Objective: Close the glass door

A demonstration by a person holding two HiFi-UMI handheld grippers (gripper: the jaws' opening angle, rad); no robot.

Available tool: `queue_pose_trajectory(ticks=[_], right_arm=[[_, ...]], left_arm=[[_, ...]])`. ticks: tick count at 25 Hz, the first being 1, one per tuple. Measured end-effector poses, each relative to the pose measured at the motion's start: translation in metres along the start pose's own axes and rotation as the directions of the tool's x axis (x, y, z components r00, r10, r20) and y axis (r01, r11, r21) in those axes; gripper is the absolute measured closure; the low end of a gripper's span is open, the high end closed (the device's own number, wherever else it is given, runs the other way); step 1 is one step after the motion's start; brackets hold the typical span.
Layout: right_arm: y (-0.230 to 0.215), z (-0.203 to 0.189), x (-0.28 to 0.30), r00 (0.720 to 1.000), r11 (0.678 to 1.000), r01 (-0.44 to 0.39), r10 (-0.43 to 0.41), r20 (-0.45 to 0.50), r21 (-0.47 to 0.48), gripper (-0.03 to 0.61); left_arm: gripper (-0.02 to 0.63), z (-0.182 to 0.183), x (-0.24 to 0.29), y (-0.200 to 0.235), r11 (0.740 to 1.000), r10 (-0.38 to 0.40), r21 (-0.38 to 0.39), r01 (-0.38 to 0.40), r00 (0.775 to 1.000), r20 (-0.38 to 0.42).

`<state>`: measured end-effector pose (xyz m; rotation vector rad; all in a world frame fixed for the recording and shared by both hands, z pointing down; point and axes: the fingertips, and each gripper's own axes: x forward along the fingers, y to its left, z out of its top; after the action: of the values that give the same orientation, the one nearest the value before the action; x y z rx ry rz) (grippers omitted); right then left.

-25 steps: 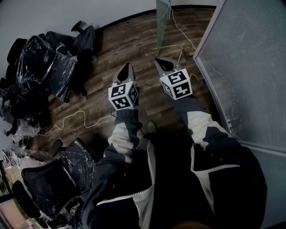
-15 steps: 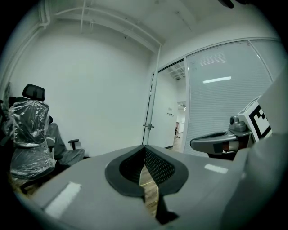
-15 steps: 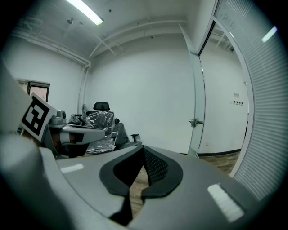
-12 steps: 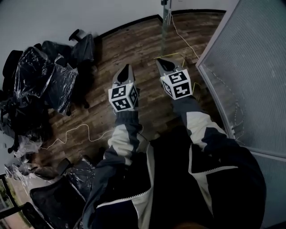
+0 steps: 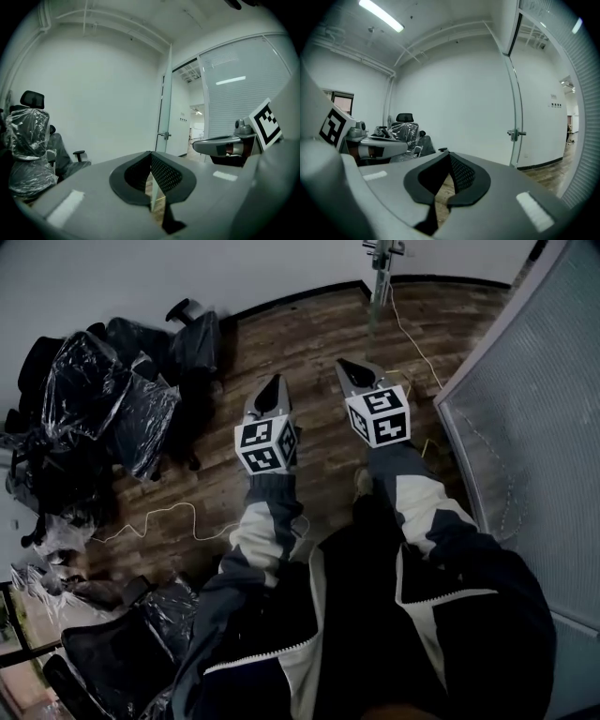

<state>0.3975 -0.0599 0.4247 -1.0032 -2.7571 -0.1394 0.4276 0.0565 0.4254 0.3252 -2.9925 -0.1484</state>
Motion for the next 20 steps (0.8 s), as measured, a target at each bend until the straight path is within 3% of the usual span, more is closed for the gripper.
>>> queue_pose_trajectory(ticks=[5,14,20], right_arm=[[-0.029,0.018,0.059,0.999,0.999,-0.048,0.048,0.021,-0.017,0.574],[-0.137,0.036,0.145,0.996,0.995,-0.086,0.086,0.007,-0.046,0.574],[-0.176,0.045,0.196,0.994,0.992,-0.11,0.11,-0.002,-0.058,0.574]], left_arm=[[0.614,0.013,0.058,0.022,0.999,0.042,-0.006,-0.042,0.999,-0.018],[0.614,0.036,0.198,0.02,0.998,0.061,-0.014,-0.061,0.998,0.003],[0.614,0.046,0.253,0.033,0.996,0.088,-0.012,-0.088,0.996,0.003]])
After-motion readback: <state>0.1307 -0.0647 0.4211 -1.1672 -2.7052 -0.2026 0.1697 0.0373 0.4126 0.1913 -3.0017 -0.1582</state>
